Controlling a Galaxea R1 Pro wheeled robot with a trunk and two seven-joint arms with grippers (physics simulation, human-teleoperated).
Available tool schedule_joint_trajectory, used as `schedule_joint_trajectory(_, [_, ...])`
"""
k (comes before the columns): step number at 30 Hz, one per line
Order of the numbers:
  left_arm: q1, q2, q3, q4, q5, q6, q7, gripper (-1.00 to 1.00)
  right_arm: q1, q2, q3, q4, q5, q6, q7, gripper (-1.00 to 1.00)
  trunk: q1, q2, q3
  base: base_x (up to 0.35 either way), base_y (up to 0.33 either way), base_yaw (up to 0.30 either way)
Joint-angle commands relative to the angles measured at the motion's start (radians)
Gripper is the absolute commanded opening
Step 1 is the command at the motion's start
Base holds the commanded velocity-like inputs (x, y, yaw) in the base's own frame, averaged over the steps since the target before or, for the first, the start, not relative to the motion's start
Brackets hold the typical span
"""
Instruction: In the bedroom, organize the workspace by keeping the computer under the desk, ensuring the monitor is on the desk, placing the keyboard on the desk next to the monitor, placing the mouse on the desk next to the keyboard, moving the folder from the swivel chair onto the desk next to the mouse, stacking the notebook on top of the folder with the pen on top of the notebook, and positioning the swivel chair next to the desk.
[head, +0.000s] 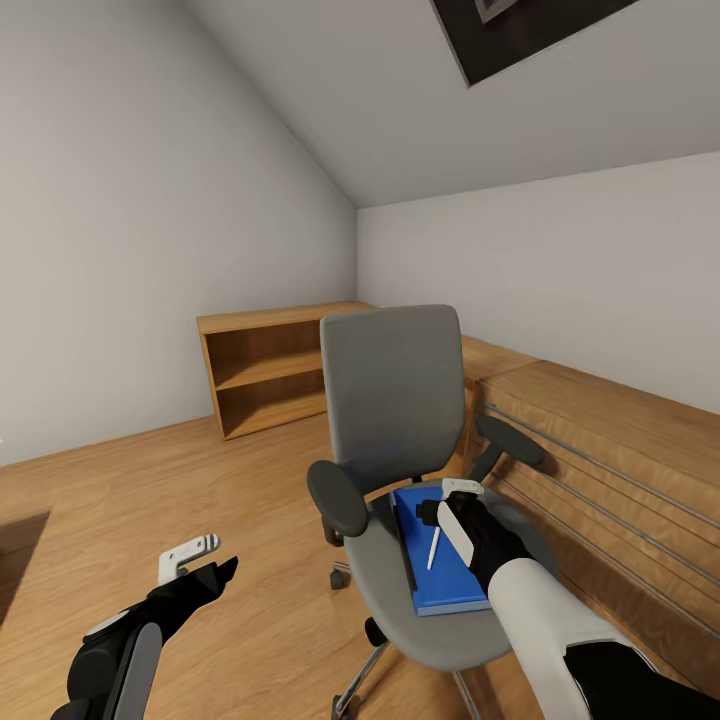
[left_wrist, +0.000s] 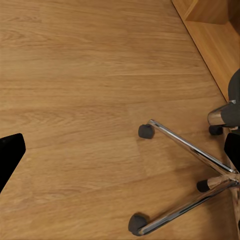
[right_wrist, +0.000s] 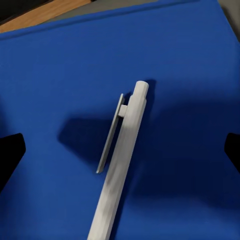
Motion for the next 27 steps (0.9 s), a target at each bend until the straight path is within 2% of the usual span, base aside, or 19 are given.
schedule_joint_trajectory(1, [-0.001,-0.001,0.001,-0.001,0.011,0.005,0.007,1.0,0.0,-0.001,0.005,-0.001,-0.01,0.004,-0.009,1.0,0.0,0.0,-0.001,0.0,0.0,0.0])
schedule_joint_trajectory(8, [-0.001,-0.001,0.001,-0.001,0.011,0.005,0.007,1.0,0.0,-0.001,0.004,-0.001,-0.01,0.004,-0.009,1.0,0.0,0.0,-0.001,0.0,0.0,0.0])
schedule_joint_trajectory(13, [-0.001,-0.001,0.001,-0.001,0.011,0.005,0.007,1.0,0.0,-0.001,0.004,-0.001,-0.01,0.004,-0.009,1.0,0.019,-0.035,-0.017,0.0,0.0,0.0])
schedule_joint_trajectory(27, [-0.001,0.0,0.002,-0.001,0.011,0.006,0.005,1.0,0.0,-0.001,0.006,-0.001,-0.01,0.004,-0.009,1.0,0.019,-0.035,-0.017,0.0,0.0,0.0])
